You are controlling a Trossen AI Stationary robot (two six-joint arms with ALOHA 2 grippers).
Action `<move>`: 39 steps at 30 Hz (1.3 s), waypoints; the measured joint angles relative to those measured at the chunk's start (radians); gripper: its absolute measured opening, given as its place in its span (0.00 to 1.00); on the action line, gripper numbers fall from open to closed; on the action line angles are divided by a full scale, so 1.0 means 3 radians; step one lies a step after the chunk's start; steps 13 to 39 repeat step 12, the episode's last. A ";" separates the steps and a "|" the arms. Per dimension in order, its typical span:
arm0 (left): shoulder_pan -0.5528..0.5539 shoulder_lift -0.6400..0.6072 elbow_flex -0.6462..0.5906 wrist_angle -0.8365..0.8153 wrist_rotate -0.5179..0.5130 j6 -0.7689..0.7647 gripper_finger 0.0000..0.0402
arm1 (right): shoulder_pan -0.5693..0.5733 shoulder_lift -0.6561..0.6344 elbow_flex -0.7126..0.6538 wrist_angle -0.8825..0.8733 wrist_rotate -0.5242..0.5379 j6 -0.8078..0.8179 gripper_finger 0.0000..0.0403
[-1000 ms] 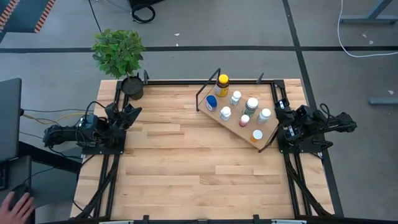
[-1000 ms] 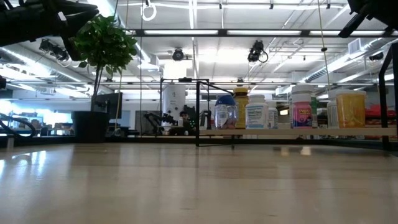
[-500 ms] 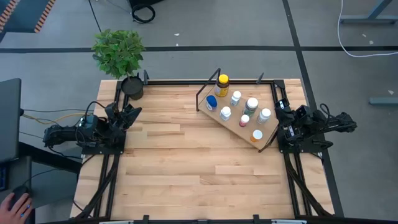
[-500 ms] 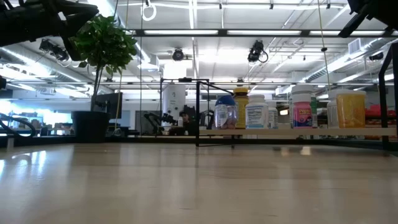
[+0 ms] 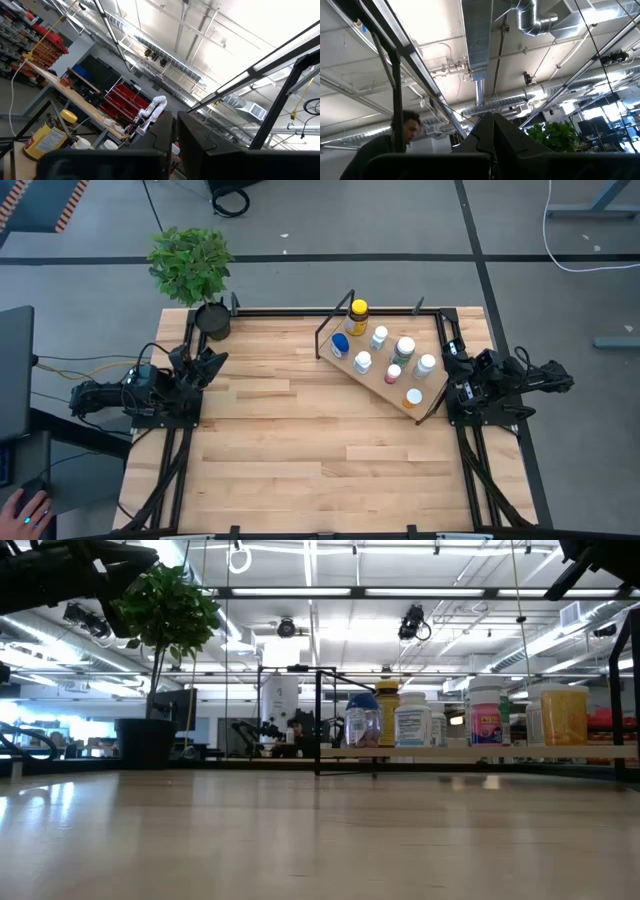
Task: Pick and place medicine bottles onto shelf by color
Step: Return to Home Position
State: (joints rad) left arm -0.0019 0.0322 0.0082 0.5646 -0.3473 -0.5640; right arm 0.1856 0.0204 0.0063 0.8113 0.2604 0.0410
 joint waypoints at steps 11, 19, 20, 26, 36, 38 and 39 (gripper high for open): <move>-0.0001 0.0000 0.0000 0.0000 0.0000 0.0000 0.10 | 0.0000 0.0000 0.0000 0.0001 0.0000 0.0000 0.02; 0.0001 0.0000 0.0000 0.0000 0.0000 0.0000 0.10 | 0.0001 0.0000 0.0000 0.0000 0.0001 0.0000 0.02; 0.0001 0.0000 0.0000 0.0000 0.0000 0.0000 0.10 | 0.0001 0.0000 0.0000 0.0000 0.0001 0.0000 0.02; 0.0001 0.0000 0.0000 0.0000 0.0000 0.0000 0.10 | 0.0001 0.0000 0.0000 0.0000 0.0001 0.0000 0.02; 0.0001 0.0000 0.0000 0.0000 0.0000 0.0000 0.10 | 0.0001 0.0000 0.0000 0.0000 0.0001 0.0000 0.02; 0.0001 0.0000 0.0000 0.0000 0.0000 0.0000 0.10 | 0.0001 0.0000 0.0000 0.0000 0.0001 0.0000 0.02; 0.0001 0.0000 0.0000 0.0000 0.0000 0.0000 0.10 | 0.0001 0.0000 0.0000 0.0000 0.0001 0.0000 0.02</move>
